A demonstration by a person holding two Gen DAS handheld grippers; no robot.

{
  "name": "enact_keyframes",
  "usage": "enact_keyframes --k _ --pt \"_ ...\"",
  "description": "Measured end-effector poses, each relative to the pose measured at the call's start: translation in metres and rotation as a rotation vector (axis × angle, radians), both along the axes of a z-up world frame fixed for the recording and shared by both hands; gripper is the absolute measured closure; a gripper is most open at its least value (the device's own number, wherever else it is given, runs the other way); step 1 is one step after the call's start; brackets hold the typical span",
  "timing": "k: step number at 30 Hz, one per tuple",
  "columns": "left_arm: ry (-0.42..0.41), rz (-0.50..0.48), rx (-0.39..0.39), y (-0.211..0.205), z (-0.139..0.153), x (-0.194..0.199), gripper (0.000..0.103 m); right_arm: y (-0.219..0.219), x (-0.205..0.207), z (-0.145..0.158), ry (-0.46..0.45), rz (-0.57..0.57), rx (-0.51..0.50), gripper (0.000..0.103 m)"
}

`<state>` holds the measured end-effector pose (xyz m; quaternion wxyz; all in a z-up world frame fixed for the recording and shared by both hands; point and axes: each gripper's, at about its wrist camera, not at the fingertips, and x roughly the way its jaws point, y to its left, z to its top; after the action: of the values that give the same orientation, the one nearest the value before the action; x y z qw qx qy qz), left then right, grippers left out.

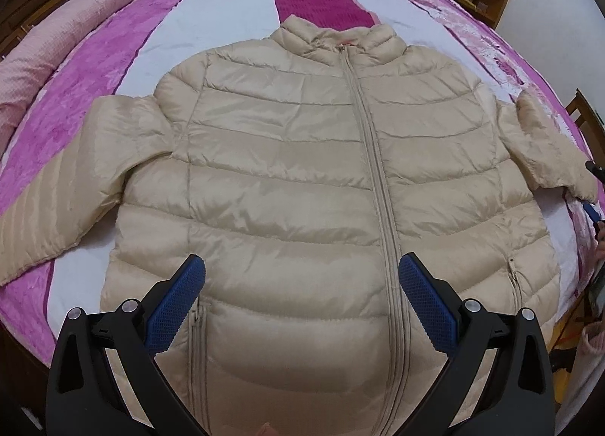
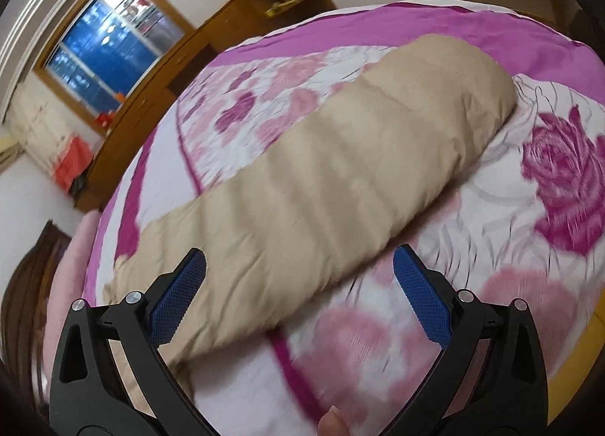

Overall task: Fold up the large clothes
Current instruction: 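Grasp the jacket sleeve with the right tool and lift it, then fold the held sleeve across the jacket body and open the right tool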

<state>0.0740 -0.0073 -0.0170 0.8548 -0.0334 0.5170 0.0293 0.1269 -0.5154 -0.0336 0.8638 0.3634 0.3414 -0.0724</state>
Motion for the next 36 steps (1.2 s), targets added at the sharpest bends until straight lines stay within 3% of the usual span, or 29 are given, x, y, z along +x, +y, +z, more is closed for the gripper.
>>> enact_keyframes --k 8,10,12,13,15,17,28,36 --pt "0.019 0.026 0.007 0.000 -0.003 0.007 0.005 -0.041 0.027 -0.025 0.029 -0.065 0.055 0.003" --pt "0.016 0.033 0.011 0.001 -0.003 0.008 0.005 -0.039 0.026 -0.023 0.052 -0.083 0.029 0.011" --pt "0.015 0.033 0.017 0.001 -0.002 0.007 0.005 -0.038 0.025 -0.022 0.078 -0.098 -0.010 0.049" --pt "0.013 0.031 0.020 0.001 -0.002 0.006 0.005 -0.038 0.023 -0.023 0.081 -0.101 -0.017 0.057" --pt "0.006 0.025 0.028 0.002 -0.001 0.003 0.005 -0.044 0.015 -0.023 0.043 -0.092 0.028 0.087" --pt "-0.001 0.021 0.032 0.003 0.000 -0.001 0.005 -0.043 0.004 -0.014 0.007 -0.086 0.025 0.096" --pt "-0.054 -0.033 0.056 0.007 0.010 -0.024 0.005 0.033 -0.066 0.098 -0.301 0.099 -0.054 0.098" --pt "-0.095 -0.001 0.036 0.032 0.025 -0.038 0.005 0.123 -0.084 0.147 -0.402 0.290 -0.052 0.098"
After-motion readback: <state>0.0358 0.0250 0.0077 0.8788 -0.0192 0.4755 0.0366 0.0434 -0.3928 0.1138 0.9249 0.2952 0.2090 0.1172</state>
